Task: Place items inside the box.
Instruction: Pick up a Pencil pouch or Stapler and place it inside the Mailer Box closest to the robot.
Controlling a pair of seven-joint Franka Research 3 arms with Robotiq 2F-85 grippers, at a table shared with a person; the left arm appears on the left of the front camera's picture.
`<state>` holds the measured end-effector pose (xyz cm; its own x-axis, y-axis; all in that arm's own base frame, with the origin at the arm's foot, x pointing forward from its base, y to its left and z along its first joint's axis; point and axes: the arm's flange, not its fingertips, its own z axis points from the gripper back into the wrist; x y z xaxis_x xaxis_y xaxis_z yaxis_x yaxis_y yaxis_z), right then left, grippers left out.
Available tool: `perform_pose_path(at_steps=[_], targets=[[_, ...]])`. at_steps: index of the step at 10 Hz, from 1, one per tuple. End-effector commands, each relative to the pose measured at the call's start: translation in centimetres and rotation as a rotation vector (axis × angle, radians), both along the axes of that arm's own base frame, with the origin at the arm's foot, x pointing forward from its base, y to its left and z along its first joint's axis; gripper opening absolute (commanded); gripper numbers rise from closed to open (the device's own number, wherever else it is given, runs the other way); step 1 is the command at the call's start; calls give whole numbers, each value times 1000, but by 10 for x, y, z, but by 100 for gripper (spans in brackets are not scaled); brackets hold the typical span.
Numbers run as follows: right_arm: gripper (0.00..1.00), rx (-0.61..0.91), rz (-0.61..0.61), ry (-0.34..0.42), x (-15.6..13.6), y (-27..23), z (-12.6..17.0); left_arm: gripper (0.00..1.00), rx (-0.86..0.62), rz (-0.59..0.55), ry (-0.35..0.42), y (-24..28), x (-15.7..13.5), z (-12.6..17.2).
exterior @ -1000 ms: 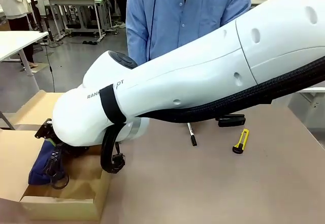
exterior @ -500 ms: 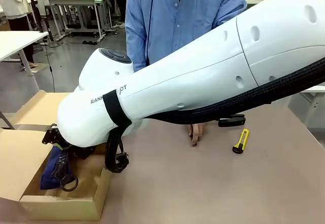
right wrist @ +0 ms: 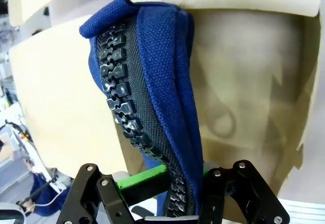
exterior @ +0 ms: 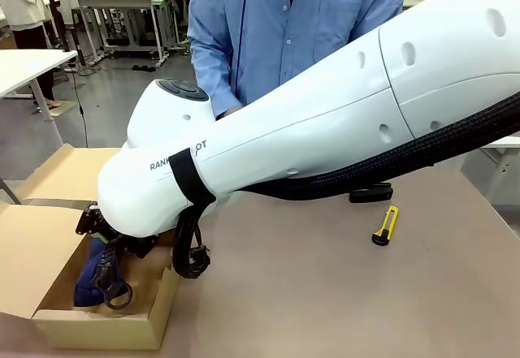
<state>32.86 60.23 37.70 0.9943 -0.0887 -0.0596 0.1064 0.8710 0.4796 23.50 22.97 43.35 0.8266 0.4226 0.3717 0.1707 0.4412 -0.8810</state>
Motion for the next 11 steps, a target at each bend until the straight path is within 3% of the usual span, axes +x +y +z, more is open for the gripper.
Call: perform_pose_path(at_steps=[1,7,11], targets=[[0,-60,-27,11,-8,-8,4,100,-8,-2,-32,-1,1,2],[0,-76,-18,-40,-9,-25,-4,100,-8,-2,-32,-1,1,2],[0,-26,-7,2,-10,-32,5,100,-8,-2,-32,-1,1,2]])
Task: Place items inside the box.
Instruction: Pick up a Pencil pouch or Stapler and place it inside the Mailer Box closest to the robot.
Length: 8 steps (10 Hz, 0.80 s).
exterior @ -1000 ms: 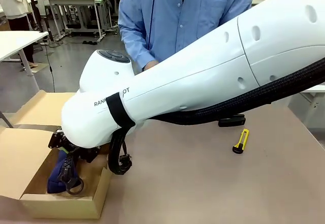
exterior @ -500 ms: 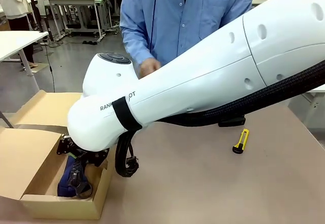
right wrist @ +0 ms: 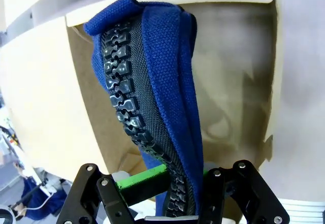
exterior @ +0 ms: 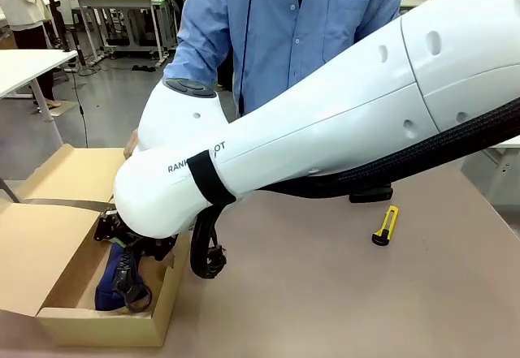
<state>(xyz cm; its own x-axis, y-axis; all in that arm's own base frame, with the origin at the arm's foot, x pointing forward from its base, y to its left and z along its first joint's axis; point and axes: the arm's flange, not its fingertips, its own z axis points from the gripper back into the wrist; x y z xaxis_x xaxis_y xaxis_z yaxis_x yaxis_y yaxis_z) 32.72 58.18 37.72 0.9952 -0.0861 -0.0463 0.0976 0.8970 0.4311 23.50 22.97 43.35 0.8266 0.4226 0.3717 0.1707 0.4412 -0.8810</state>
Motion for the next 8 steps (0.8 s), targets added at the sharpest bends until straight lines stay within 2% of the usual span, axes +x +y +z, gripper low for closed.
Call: perform_pose_path(at_steps=[1,2,3,4,5,6,7,8], targets=[[59,20,-1,33,-9,-13,5,100,-8,-2,-32,-1,1,2],[60,12,1,31,-9,-12,4,100,-8,-2,-32,-1,1,2],[100,3,-3,26,-9,-11,2,100,-8,-2,-32,-1,1,2],[64,-9,0,25,-10,-10,3,100,-8,-2,-32,-1,1,2],[100,-10,0,29,-9,-8,3,100,-8,-2,-32,-1,1,2],[84,1,-4,31,-8,-5,2,100,-8,-2,-32,-1,1,2],[100,18,-11,34,-7,-8,4,100,-8,-2,-32,-1,1,2],[100,46,-14,37,-5,-11,10,100,-8,-2,-32,-1,1,2]])
